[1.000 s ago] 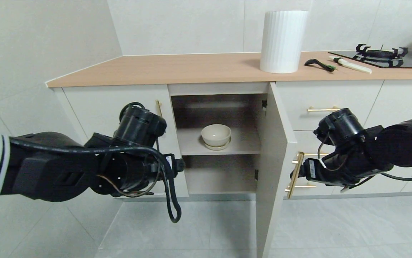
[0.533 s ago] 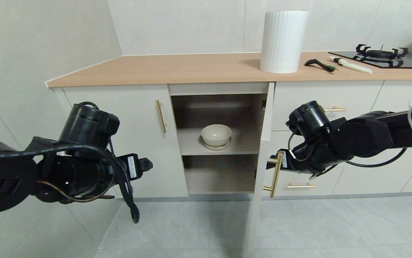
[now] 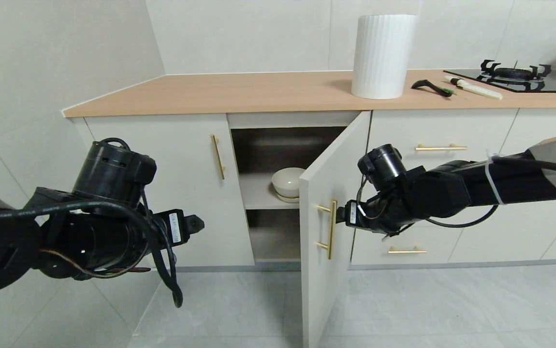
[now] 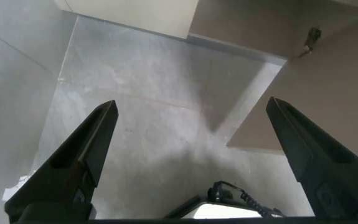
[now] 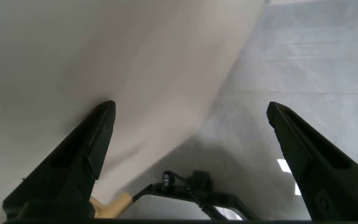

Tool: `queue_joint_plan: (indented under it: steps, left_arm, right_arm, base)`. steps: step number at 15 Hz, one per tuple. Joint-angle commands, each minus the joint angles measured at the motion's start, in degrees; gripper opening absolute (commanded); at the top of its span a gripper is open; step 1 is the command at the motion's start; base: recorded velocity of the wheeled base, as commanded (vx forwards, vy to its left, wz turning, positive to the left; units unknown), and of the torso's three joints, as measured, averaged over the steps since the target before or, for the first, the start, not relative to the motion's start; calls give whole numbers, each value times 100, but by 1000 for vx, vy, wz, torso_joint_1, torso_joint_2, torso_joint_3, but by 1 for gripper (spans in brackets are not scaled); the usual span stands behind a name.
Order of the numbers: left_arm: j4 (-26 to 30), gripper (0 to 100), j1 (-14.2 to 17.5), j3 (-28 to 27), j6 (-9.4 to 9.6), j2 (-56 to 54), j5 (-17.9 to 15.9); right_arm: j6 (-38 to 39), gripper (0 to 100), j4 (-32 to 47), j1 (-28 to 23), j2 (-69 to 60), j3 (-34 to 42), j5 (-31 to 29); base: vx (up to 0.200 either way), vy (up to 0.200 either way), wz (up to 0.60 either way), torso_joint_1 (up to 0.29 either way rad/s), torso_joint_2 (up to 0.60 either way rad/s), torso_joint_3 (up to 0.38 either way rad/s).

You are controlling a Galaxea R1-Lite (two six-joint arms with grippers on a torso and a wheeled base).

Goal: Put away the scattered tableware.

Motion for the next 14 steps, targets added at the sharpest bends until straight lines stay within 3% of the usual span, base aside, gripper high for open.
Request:
queue_joint_plan:
  steps: [1, 5, 14]
  left_arm:
    - [1, 100, -75, 40, 0, 41, 3]
    - [1, 100, -84, 58, 8, 41, -6]
    - [-17, 100, -84, 23, -27, 14, -6]
  right_arm:
    - [6, 100, 8, -3, 202, -28, -4]
    - [111, 100, -133, -3, 360, -28, -109]
    - [366, 100, -563, 5, 492, -37, -267]
  base:
    - [0, 0, 0, 0, 0, 0]
    - [0, 0, 0, 0, 0, 0]
    - [200, 0, 0, 1, 2, 3]
